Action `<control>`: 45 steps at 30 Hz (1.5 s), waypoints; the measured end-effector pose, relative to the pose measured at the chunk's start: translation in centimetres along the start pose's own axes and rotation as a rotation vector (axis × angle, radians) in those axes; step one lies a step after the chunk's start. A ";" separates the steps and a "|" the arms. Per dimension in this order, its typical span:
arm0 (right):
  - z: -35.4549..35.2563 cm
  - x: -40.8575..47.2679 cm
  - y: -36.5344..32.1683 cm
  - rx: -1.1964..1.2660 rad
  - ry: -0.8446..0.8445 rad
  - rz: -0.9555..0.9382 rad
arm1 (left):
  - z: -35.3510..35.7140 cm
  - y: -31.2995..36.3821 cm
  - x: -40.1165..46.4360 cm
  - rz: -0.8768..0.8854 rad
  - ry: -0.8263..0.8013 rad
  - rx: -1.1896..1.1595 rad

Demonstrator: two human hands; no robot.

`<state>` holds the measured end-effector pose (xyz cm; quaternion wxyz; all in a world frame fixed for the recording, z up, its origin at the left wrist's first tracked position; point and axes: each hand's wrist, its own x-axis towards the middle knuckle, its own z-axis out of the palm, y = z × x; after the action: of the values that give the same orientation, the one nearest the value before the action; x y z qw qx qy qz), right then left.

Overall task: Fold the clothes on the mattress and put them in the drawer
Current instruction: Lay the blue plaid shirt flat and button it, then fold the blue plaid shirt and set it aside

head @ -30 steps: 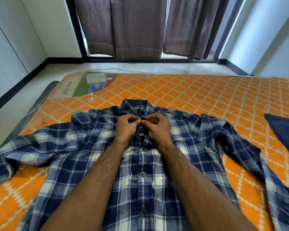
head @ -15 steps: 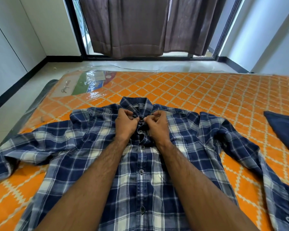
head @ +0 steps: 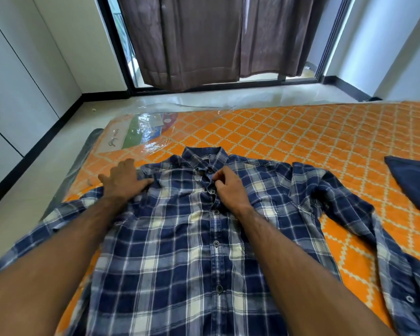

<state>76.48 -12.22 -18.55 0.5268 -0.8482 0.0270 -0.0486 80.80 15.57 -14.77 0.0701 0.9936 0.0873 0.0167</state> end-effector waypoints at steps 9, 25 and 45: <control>-0.2 -7.5 -5.7 -0.099 -0.132 -0.060 | -7.6 -1.3 -7.0 0.140 -0.023 -0.661; -5.8 -19.1 -18.5 0.466 -0.170 0.342 | -18.1 3.5 -25.3 0.596 -0.147 -0.724; -31.1 -23.2 -43.0 0.199 -0.218 -0.402 | -45.4 14.7 -27.0 0.906 0.365 -0.637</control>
<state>49.74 -18.55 32.44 0.5873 -0.7807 -0.2041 -0.0628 54.63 2.68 31.70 0.3351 0.8428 -0.3450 0.2417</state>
